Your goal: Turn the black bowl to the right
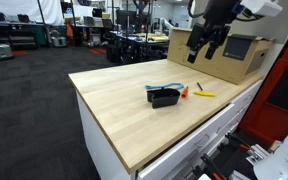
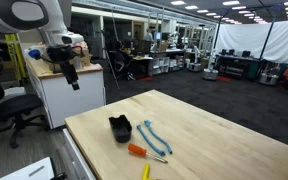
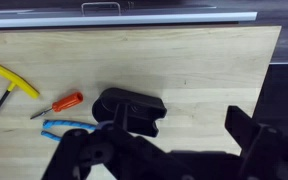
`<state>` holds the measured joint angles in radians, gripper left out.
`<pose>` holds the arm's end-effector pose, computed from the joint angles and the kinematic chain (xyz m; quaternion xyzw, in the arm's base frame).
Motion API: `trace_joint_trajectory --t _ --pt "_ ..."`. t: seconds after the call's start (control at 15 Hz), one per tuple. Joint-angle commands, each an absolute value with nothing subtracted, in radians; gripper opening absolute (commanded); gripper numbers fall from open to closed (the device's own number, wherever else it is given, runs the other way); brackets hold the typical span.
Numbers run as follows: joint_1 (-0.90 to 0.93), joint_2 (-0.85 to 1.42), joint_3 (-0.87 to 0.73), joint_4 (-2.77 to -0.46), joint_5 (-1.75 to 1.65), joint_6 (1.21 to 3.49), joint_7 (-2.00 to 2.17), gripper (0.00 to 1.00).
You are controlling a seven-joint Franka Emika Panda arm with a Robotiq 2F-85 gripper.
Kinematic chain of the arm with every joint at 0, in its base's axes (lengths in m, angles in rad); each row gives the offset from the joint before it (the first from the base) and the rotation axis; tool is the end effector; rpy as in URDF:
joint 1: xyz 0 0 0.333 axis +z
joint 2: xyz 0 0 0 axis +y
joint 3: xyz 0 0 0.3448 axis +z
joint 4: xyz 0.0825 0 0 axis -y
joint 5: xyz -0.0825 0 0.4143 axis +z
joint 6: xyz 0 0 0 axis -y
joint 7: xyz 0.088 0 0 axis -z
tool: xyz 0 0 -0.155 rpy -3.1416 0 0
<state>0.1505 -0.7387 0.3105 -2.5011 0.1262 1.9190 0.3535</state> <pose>0.3220 0.1819 0.4917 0.9968 0.0043 0.0783 0.0156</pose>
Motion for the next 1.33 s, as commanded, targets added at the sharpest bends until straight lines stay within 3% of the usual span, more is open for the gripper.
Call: trace_joint_trajectory --t 0.0,0.6,1.27 --pt "0.154 -0.737 0.308 -2.499 0.123 1.916 0.355 1.00" --pt "0.154 -0.737 0.308 -2.499 0.123 1.916 0.355 1.00" --pt "0.184 -0.523 0.200 -2.564 -0.105 2.120 -0.133 1.00"
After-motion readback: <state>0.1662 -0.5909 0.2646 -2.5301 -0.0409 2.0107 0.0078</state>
